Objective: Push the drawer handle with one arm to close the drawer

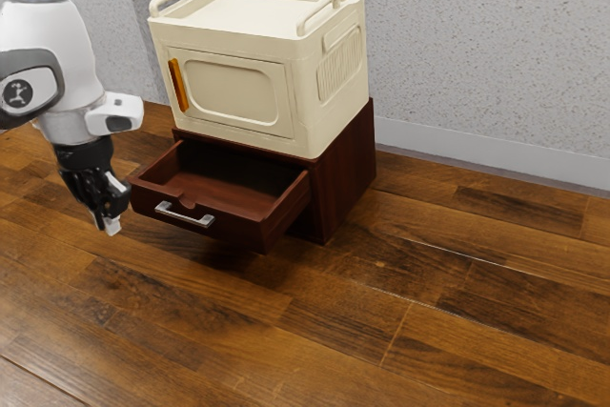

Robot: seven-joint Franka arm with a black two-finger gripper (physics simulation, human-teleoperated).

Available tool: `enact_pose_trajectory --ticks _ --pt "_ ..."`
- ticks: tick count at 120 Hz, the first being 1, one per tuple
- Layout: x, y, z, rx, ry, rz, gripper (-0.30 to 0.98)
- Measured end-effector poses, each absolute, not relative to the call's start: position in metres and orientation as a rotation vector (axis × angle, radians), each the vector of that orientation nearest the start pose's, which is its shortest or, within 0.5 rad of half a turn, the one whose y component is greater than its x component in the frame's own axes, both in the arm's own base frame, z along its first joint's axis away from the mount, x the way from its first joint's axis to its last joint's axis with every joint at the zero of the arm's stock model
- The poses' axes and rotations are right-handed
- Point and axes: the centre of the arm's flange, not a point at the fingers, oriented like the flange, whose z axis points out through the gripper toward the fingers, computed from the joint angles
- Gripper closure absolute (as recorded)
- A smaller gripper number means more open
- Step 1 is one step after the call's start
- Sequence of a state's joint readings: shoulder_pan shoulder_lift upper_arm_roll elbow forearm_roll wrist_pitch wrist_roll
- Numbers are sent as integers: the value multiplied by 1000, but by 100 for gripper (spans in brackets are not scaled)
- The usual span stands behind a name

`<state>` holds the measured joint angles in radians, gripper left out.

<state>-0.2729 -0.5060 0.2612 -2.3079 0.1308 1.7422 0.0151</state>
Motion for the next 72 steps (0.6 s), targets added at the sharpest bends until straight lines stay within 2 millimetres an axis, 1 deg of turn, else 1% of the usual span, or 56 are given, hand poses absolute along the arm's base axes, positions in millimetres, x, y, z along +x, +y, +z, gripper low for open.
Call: enact_pose_trajectory --ticks 12,23,31,44,57,72 --pt "405 23 485 -3131 14 93 71" --pt "421 30 453 -3122 -102 80 74" --pt "434 32 436 -3111 -152 46 75" --pt "451 32 418 -3098 -191 -28 77" --pt "465 39 404 -3090 -226 -89 78" --pt "477 39 395 -3081 -216 -163 78"
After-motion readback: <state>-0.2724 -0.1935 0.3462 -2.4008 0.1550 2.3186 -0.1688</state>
